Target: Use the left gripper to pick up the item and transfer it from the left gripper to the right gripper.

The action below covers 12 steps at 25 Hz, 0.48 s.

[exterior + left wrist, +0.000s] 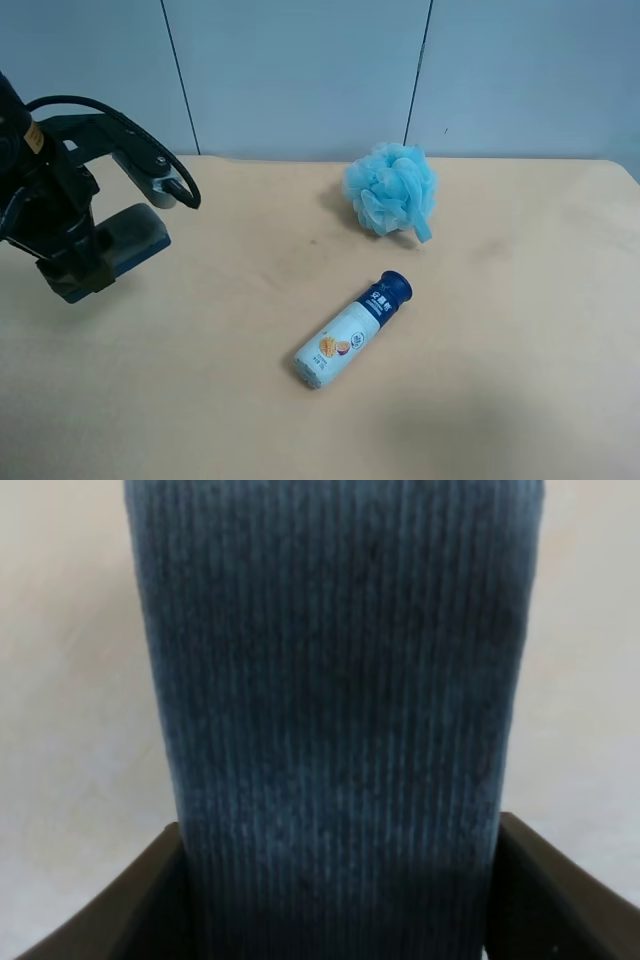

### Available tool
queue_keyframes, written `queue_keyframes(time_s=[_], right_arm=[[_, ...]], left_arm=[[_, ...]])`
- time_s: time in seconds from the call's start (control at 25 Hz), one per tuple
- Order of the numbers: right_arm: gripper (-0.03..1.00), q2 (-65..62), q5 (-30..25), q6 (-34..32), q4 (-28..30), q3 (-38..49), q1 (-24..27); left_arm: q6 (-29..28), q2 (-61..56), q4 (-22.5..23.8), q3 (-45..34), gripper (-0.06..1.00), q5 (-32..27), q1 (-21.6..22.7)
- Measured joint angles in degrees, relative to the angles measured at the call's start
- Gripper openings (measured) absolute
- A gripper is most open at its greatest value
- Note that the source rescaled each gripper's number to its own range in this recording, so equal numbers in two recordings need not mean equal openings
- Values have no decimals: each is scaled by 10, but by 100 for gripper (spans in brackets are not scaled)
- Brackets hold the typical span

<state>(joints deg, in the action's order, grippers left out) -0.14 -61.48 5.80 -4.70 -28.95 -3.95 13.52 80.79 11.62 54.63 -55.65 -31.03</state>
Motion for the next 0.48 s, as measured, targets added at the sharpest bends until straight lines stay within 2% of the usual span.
queue_keyframes(time_s=[0.28,0.48], right_arm=[[100,0,0,0,0,0,0],[100,0,0,0,0,0,0]], left_arm=[[0,0,-1,0,0,1,-108],[5,0,-1,0,0,11,-157]])
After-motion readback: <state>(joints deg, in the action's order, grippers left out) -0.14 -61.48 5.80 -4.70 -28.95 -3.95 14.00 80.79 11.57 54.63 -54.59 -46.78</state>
